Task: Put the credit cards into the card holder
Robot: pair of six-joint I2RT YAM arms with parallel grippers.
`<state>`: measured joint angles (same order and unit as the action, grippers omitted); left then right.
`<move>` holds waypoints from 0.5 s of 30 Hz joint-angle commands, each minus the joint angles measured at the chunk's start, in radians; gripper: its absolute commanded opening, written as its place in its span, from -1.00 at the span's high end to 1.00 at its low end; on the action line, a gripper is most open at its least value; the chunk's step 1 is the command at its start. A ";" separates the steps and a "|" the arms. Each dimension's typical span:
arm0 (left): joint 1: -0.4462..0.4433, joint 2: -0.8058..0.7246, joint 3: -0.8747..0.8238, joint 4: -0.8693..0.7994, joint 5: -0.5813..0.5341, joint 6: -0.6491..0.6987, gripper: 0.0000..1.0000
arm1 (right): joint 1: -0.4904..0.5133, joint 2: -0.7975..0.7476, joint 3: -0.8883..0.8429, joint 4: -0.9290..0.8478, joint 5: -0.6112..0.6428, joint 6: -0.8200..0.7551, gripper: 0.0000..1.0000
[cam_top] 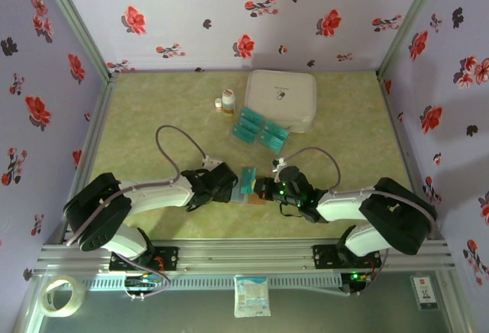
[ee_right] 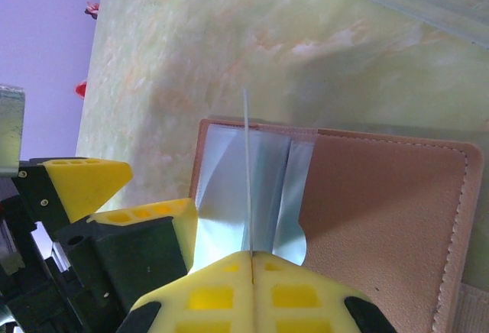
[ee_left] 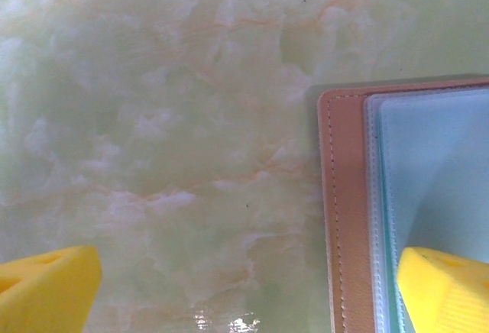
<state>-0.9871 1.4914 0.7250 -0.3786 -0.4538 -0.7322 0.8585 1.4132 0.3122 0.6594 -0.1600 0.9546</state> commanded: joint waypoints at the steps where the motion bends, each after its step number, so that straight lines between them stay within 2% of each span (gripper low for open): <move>1: -0.008 0.009 -0.007 -0.026 -0.042 -0.033 -0.99 | 0.010 0.022 -0.009 0.047 0.019 0.018 1.00; 15: -0.008 0.005 -0.013 -0.029 -0.042 -0.035 -0.99 | 0.015 0.090 -0.020 0.147 -0.004 0.055 1.00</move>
<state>-0.9886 1.4914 0.7246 -0.3790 -0.4641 -0.7502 0.8650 1.4864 0.3073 0.7586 -0.1612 0.9901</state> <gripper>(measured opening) 0.997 0.040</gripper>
